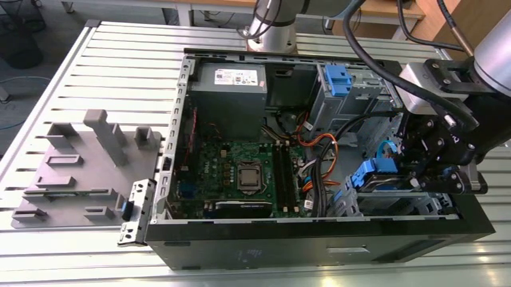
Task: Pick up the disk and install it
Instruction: 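Insert the disk into the insertion slot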
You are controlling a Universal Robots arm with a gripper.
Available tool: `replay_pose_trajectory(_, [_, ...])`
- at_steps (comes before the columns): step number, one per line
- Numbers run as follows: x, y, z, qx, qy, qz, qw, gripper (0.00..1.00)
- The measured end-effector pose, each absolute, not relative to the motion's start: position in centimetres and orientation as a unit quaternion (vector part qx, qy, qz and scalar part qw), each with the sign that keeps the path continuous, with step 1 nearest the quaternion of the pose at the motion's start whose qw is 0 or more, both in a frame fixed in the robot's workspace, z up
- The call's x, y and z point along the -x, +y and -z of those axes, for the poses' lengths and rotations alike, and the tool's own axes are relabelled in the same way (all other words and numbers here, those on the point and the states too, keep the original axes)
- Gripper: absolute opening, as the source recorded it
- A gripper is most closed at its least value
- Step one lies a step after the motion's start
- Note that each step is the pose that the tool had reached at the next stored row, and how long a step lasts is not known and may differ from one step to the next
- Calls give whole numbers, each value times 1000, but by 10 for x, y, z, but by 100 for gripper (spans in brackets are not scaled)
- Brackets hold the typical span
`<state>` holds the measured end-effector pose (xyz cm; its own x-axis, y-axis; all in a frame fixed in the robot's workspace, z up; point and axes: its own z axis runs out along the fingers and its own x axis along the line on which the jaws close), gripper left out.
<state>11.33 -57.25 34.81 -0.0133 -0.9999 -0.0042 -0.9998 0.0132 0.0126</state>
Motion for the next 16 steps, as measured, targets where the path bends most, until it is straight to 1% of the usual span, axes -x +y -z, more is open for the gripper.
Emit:
replay_pose_trajectory(5, [-113, -573, -348, -702, -712, 6, 3, 36])
replay_pose_trajectory(6, [-113, -573, -348, -702, -712, 6, 3, 42])
replay_pose_trajectory(7, [-113, -573, -348, -702, -712, 6, 3, 42])
replay_pose_trajectory(8, [-113, -573, -348, -702, -712, 6, 3, 48])
replay_pose_trajectory(16, [-112, -573, -345, -703, -712, 3, 0, 48])
